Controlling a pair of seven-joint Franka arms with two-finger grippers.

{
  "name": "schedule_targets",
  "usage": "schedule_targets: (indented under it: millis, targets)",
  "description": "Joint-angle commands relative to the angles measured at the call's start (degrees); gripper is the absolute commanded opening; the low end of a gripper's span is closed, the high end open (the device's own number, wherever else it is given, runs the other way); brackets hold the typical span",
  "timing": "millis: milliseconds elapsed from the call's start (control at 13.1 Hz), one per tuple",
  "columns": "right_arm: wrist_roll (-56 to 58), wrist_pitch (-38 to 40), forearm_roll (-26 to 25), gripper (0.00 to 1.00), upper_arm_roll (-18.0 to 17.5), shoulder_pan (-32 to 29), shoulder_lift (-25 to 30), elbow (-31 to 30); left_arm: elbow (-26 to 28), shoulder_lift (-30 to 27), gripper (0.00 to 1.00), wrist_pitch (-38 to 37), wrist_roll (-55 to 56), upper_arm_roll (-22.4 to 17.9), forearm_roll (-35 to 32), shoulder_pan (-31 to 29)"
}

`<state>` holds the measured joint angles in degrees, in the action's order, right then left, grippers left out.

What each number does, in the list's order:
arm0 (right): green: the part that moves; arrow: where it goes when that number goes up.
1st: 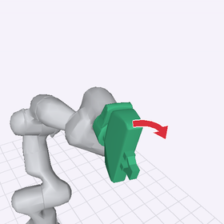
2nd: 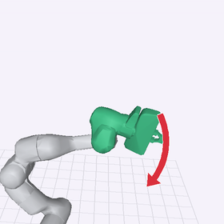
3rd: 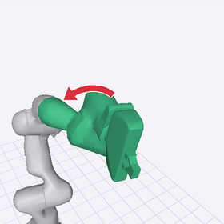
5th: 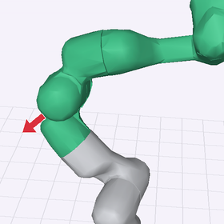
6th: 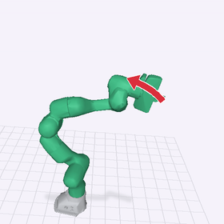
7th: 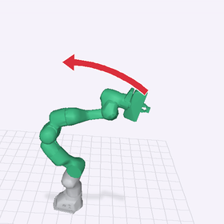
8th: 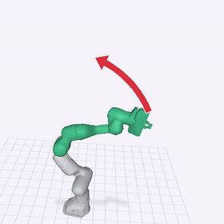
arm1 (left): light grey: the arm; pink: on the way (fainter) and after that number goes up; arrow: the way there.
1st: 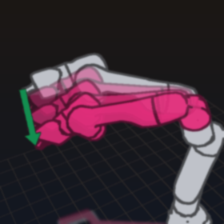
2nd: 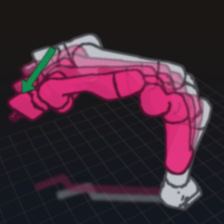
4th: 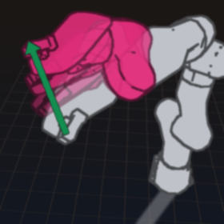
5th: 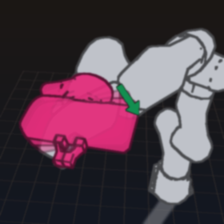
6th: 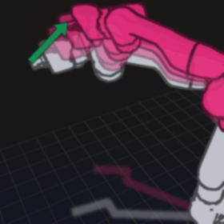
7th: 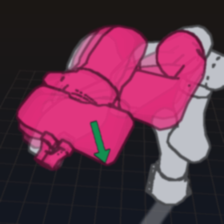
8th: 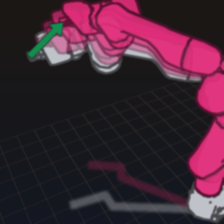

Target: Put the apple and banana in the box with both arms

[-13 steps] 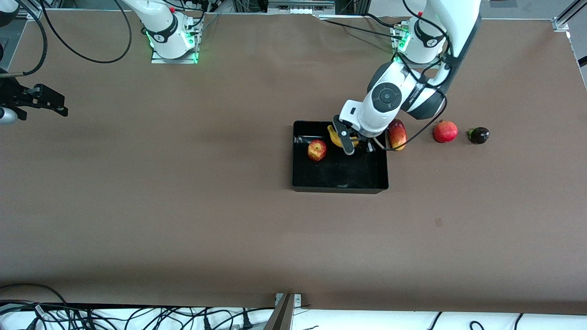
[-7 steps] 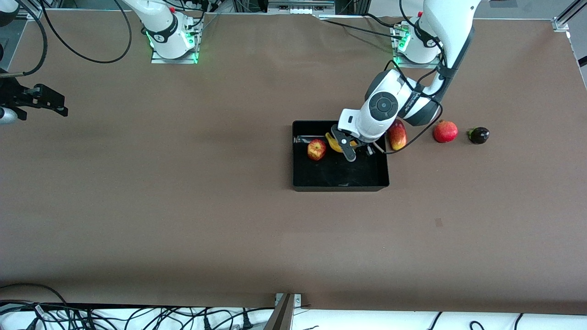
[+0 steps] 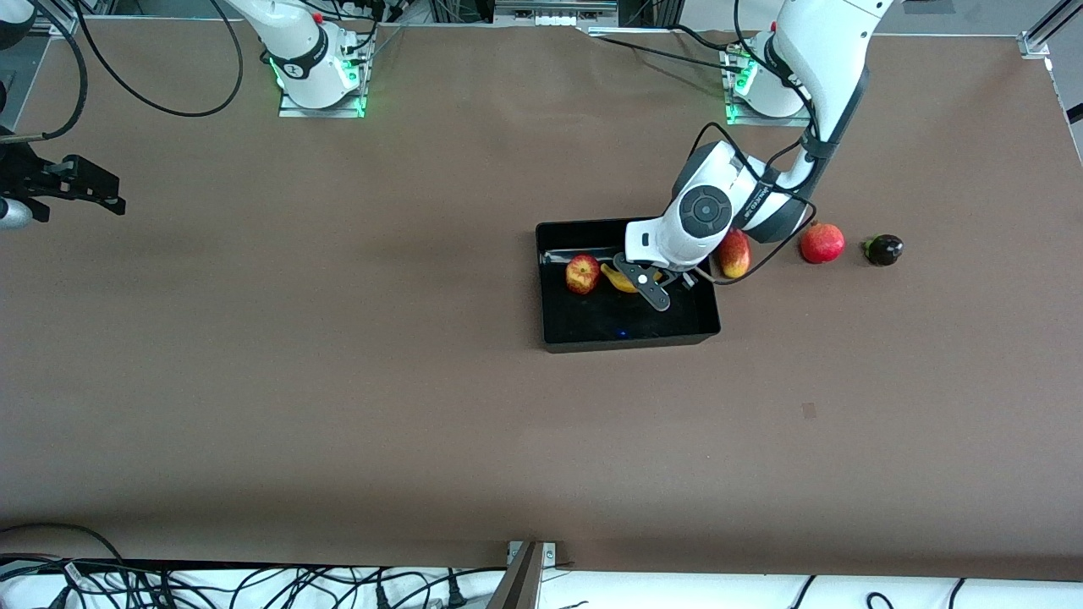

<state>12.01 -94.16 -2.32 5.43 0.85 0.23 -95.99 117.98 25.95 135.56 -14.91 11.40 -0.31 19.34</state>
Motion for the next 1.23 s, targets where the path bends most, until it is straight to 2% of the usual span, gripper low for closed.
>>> schedule_targets:
  millis: [0, 77, 307, 536, 920, 1149]
  targets:
    - [0.6, 0.7, 0.0, 1.0, -0.4, -0.6, -0.5, 1.2, -1.9, 1.5, 0.91, -0.3, 0.1, -0.3, 0.7, 0.4]
    - [0.6, 0.7, 0.0, 1.0, -0.4, -0.6, -0.5, 1.2, -2.5, 1.6, 1.0, -0.3, -1.0, -0.3, 0.5, 0.4]
    - [0.6, 0.7, 0.0, 1.0, -0.4, -0.6, -0.5, 1.2, -2.9, -0.5, 1.0, -0.6, -1.1, -0.6, 0.8, -0.1]
    - [0.6, 0.7, 0.0, 1.0, -0.4, -0.6, -0.5, 1.2, -2.9, -8.0, 1.0, -1.5, -1.1, -0.8, 0.6, -3.9]
    - [0.6, 0.7, 0.0, 1.0, -0.4, -0.6, -0.5, 1.2, -4.9, -23.0, 1.0, -15.7, -0.2, -0.5, 0.3, -12.0]
    - [0.6, 0.7, 0.0, 1.0, -0.4, -0.6, -0.5, 1.2, -8.0, -29.0, 1.0, -28.4, 3.7, -0.8, 0.3, -15.4]
